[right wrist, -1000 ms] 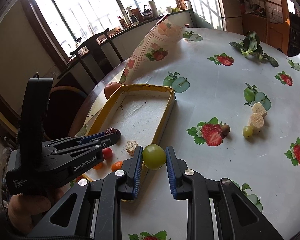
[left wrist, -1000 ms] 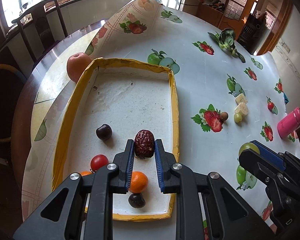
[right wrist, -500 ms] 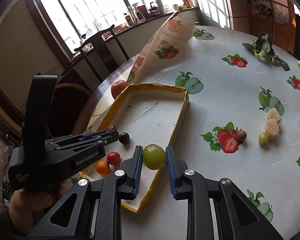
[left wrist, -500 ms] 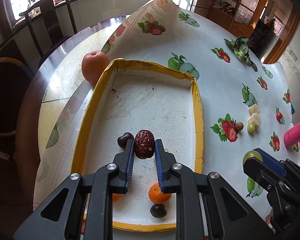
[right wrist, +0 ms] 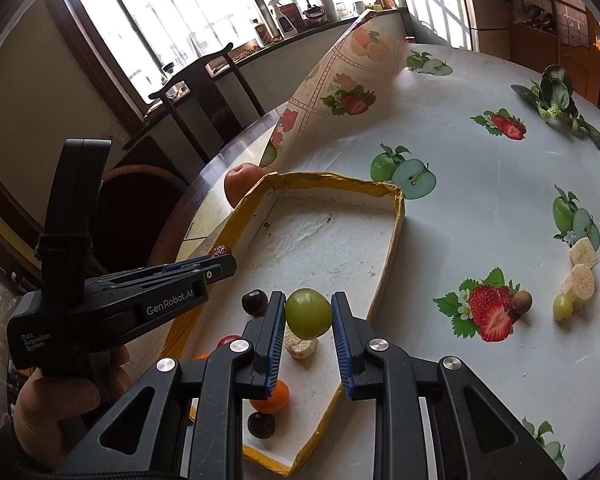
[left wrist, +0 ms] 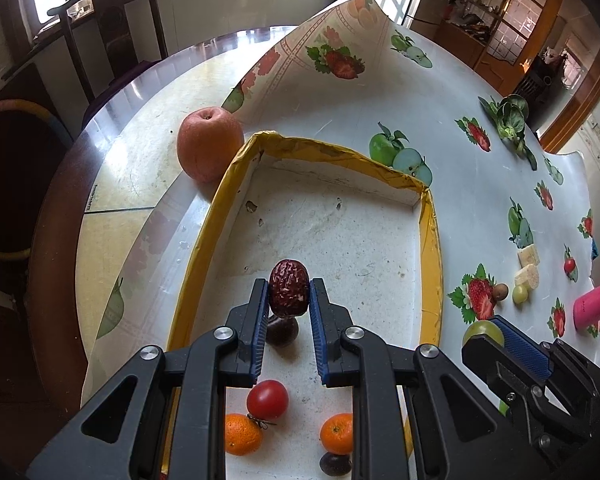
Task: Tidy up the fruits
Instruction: 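Carry the red date with the left gripper while the right gripper carries the grape to the tray, then open the left gripper to drop the date while the right gripper releases the grape in the tray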
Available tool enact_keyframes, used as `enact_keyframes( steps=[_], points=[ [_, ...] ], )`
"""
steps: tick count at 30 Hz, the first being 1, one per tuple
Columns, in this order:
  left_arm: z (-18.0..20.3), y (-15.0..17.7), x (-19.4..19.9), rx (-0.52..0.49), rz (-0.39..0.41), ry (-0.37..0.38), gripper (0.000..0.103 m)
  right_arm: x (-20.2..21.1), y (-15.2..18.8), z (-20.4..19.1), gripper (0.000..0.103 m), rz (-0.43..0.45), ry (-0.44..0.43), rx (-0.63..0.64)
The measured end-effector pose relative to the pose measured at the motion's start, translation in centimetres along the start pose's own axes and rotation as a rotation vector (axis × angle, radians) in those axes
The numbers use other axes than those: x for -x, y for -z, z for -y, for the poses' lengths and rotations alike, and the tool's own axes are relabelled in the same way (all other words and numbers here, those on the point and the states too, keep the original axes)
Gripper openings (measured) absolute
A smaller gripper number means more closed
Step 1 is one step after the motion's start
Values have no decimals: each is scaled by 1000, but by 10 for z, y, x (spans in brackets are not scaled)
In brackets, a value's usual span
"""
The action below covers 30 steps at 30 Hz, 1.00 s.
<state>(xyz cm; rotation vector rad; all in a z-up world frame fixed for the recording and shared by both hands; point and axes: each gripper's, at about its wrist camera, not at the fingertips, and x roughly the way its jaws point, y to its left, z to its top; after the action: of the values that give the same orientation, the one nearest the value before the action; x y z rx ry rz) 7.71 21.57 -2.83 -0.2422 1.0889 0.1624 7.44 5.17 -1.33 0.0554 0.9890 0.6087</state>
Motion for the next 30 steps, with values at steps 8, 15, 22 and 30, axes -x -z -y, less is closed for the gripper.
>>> enact_keyframes(
  steps=[8,15,22,30],
  points=[
    [-1,-13,-25,10,-26,0,18,-36,-7,3,23,-47,5,11],
    [-2,-18,-53,28,-70,1,18,-72,-4,11,23,-108,30,18],
    [-3,-17,-72,30,-107,-2,18,-96,-3,12,23,-154,21,35],
    [-1,-17,-79,20,-109,-14,18,-107,-2,9,23,-160,30,70]
  ],
)
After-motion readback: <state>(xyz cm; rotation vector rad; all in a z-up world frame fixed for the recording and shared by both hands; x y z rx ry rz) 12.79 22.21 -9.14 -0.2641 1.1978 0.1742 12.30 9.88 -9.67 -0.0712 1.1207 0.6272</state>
